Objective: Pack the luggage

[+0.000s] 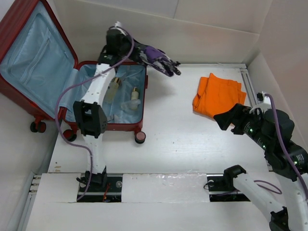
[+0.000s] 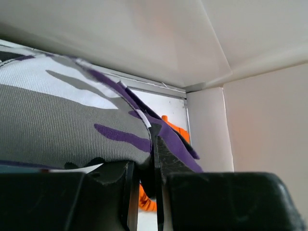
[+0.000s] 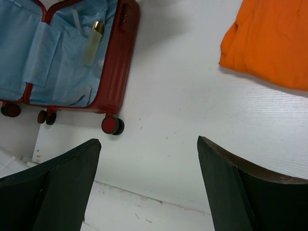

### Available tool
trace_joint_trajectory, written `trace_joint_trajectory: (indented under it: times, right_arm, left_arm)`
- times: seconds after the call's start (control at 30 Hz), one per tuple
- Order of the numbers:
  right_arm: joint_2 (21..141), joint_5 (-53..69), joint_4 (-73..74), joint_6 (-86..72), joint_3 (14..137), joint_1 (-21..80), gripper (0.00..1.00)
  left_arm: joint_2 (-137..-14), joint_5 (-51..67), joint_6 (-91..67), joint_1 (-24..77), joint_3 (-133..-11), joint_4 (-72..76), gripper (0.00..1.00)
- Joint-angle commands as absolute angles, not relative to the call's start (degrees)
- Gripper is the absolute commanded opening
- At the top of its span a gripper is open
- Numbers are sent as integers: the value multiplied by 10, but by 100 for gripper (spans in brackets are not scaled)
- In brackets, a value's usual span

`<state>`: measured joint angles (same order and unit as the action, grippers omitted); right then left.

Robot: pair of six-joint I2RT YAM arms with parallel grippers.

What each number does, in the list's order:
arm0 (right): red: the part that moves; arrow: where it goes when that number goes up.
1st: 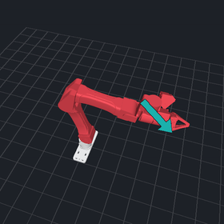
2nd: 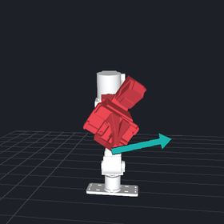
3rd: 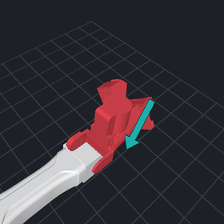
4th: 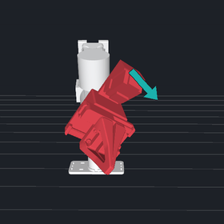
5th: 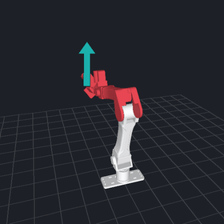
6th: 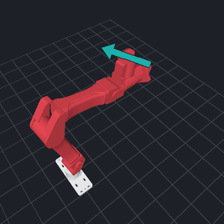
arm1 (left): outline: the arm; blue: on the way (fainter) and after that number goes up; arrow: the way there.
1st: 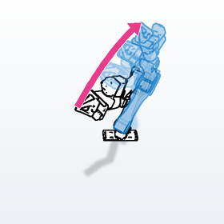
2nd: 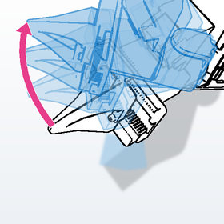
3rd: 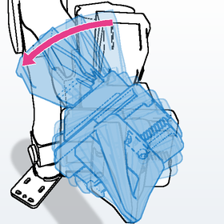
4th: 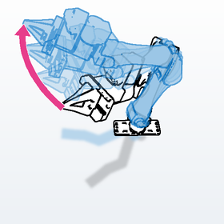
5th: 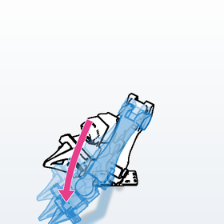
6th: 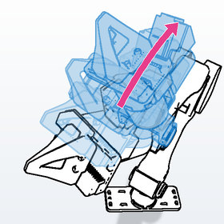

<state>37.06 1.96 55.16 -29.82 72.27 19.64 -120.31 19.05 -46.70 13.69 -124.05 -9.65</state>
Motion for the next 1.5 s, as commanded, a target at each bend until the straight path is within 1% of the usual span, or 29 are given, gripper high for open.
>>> trace_joint_trajectory:
  times: [0.0, 0.13, 0.2, 0.3, 0.33, 0.43, 0.47, 0.57, 0.6, 0.7, 0.83, 0.93, 0.97, 1.13, 1.17, 1.23, 1.27, 1.3, 1.33, 1.4, 1.43, 1.47]
  right_arm:
    - [364, 18, 533, -291, 724, 209, 87]
    - [364, 12, 533, -286, 724, 214, 87]
    - [364, 6, 539, -286, 724, 214, 87]
    - [351, -2, 544, -286, 724, 214, 87]
    - [351, -8, 544, -286, 724, 214, 87]
    - [338, -13, 549, -286, 719, 214, 87]
    - [338, -13, 549, -286, 719, 214, 87]
    - [332, -18, 549, -286, 713, 214, 87]
    - [332, -18, 549, -286, 708, 214, 87]
    - [332, -13, 549, -286, 701, 214, 87]
    - [327, -8, 549, -286, 696, 214, 87]
    - [327, -8, 549, -286, 696, 214, 87]
    - [327, -3, 549, -286, 691, 214, 87]
    - [322, -3, 549, -286, 686, 214, 87]
    - [322, -3, 549, -286, 686, 214, 89]
    - [322, -3, 544, -286, 679, 214, 89]
    - [322, -3, 544, -286, 679, 214, 90]
    - [322, -3, 544, -286, 674, 214, 90]
    - [322, -3, 544, -286, 674, 214, 90]
    - [334, -3, 544, -286, 669, 214, 92]
    - [334, -3, 539, -286, 669, 214, 92]
    - [342, -3, 539, -286, 669, 214, 93]
  left_arm:
    - [-1114, 265, -446, 82, -1222, 24, 0]
    - [-1107, 297, -440, 44, -1222, 18, 0]
    - [-1089, 326, -425, 28, -1198, 18, 0]
    - [-1049, 351, -398, -17, -1100, 32, 0]
    - [-1037, 365, -398, -30, -1021, 46, 0]
    - [-985, 373, -397, -78, -891, 101, 0]
    - [-971, 380, -397, -89, -808, 118, 0]
    - [-912, 374, -397, -126, -711, 153, 0]
    - [-897, 368, -397, -132, -660, 158, 0]
    - [-854, 350, -385, -161, -597, 153, 0]
    - [-847, 315, -345, -172, -573, 92, 0]
    - [-840, 253, -321, -172, -559, 39, 0]
    - [-840, 253, -321, -172, -559, 29, 0]
    - [-817, 122, -315, -172, -572, -53, 0]
    - [-817, 99, -322, -172, -586, -72, 6]
    - [-812, 33, -333, -172, -598, -121, 30]
    - [-800, 18, -338, -172, -607, -129, 39]
    - [-788, 6, -351, -172, -607, -134, 56]
    - [-757, -1, -351, -172, -607, -128, 63]
    - [-724, -7, -351, -157, -627, -112, 71]
    - [-704, -13, -351, -132, -641, -106, 84]
    - [-699, -13, -351, -117, -657, -106, 88]
